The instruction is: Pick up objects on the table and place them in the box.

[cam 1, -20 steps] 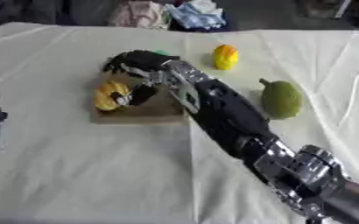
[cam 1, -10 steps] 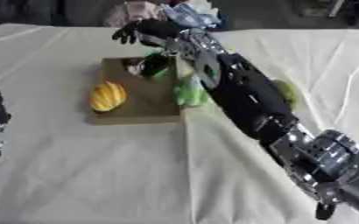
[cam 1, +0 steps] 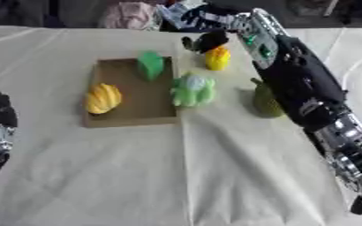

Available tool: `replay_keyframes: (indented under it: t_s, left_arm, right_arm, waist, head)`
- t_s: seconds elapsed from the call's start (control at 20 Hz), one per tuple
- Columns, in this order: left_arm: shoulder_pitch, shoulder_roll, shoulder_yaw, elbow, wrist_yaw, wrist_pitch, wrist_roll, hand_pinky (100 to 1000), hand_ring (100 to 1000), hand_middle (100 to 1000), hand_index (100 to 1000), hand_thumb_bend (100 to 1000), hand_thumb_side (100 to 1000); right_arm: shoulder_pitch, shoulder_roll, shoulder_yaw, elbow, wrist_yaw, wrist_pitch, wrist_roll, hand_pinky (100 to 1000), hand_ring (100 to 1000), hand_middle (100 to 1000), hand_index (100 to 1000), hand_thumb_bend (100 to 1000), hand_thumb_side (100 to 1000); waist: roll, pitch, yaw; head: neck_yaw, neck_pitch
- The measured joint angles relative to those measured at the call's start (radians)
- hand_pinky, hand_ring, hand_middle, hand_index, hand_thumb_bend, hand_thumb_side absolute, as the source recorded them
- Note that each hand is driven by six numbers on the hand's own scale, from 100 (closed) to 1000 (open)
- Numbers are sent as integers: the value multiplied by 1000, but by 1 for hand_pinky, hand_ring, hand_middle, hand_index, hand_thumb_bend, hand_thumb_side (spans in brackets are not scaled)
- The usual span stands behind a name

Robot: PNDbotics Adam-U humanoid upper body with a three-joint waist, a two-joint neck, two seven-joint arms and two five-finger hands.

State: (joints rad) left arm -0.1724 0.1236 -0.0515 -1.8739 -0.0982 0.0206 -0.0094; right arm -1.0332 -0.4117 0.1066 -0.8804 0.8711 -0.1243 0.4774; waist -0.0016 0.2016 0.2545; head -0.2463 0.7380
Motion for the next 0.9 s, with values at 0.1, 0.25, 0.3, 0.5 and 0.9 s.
replay_keyframes:
  t_s: [0.1,0.25,0.3,0.5,0.9]
  left_arm:
    - [3,0,0,0,-1,0,0,730,829,727,805,246,392]
    - [5,0,0,0,-3,0,0,730,829,727,805,248,392]
    - [5,0,0,0,-3,0,0,730,829,727,805,248,392]
    - [5,0,0,0,-4,0,0,730,829,727,806,246,393]
    - [5,0,0,0,-4,2,-1,730,828,727,806,243,393]
  right_arm:
    - [5,-16,-8,15,26,10,-8,843,858,891,962,187,478]
    - [8,-29,-18,41,79,21,-22,848,863,898,962,207,464]
    - [10,-30,-21,51,96,24,-26,850,863,898,960,212,458]
    - [14,-30,-35,96,143,26,-40,848,862,896,951,211,473]
    - [26,-13,-51,171,185,42,-101,838,852,875,921,199,474]
  waist:
    - [0,0,-4]
    - [0,0,-8]
    - [0,0,-8]
    - [0,0,-8]
    - [0,0,-1]
  head:
    - [4,0]
    - [7,0]
    - [7,0]
    - [7,0]
    - [5,0]
